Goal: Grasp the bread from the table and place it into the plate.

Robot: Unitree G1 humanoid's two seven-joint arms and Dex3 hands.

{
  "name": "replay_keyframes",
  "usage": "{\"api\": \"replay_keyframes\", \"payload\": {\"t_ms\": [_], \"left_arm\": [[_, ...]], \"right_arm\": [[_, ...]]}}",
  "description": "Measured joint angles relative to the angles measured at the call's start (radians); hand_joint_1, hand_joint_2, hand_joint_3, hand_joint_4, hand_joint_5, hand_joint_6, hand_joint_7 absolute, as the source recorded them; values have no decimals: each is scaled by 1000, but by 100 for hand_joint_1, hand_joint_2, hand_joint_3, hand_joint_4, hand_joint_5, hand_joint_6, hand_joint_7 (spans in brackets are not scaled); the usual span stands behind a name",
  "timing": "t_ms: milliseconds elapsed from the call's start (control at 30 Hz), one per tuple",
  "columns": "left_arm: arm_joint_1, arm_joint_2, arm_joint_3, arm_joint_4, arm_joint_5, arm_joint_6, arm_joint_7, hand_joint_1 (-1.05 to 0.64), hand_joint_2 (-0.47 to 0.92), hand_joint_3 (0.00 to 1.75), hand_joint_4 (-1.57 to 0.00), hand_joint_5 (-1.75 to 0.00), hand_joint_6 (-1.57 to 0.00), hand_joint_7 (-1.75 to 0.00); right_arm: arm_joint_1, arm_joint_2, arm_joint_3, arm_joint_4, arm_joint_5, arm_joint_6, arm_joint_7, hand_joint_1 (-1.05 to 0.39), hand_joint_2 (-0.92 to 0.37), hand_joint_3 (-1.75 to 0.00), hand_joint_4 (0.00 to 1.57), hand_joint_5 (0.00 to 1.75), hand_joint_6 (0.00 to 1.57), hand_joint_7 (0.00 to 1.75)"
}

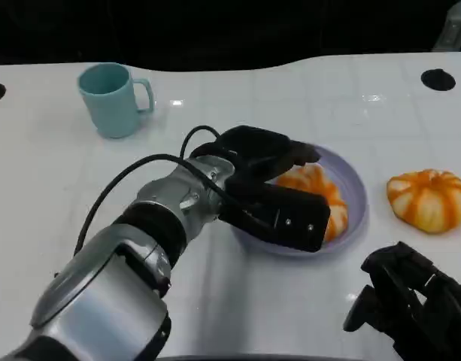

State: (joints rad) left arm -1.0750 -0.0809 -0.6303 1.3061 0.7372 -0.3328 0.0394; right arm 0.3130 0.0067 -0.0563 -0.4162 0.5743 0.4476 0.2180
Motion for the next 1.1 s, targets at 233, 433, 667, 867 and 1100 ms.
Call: {"api": "replay_keyframes", "payload": {"t_ms": [233, 433, 667, 867, 1100], "left_arm": [[-1, 0, -4, 0, 0, 10, -14, -78, 92, 34, -7, -8, -12, 0], [-7, 14, -1, -1, -4, 10, -96, -96, 92, 50, -5, -5, -12, -1], [-6, 48, 134, -39, -157, -68, -198, -92, 92, 52, -10, -8, -14, -2], [12, 90, 218, -74, -257, -136, -279, -88, 92, 51, -15, -12, -18, -4], [108, 103, 361, -104, -433, -188, -369, -81, 92, 42, -32, -47, -42, -13]], "right_arm": [[0, 0, 0, 0, 0, 0, 0, -51, -92, -27, 55, 170, 52, 140], [0, 0, 0, 0, 0, 0, 0, -51, -92, -26, 55, 171, 52, 141], [-1, 0, -3, 1, 0, 0, 0, -53, -92, -24, 56, 171, 52, 140], [-2, -1, -5, 1, 0, 0, 0, -52, -92, -25, 56, 171, 52, 140], [-8, -1, -5, 1, 1, 1, -2, -52, -92, -25, 56, 171, 52, 140]]}}
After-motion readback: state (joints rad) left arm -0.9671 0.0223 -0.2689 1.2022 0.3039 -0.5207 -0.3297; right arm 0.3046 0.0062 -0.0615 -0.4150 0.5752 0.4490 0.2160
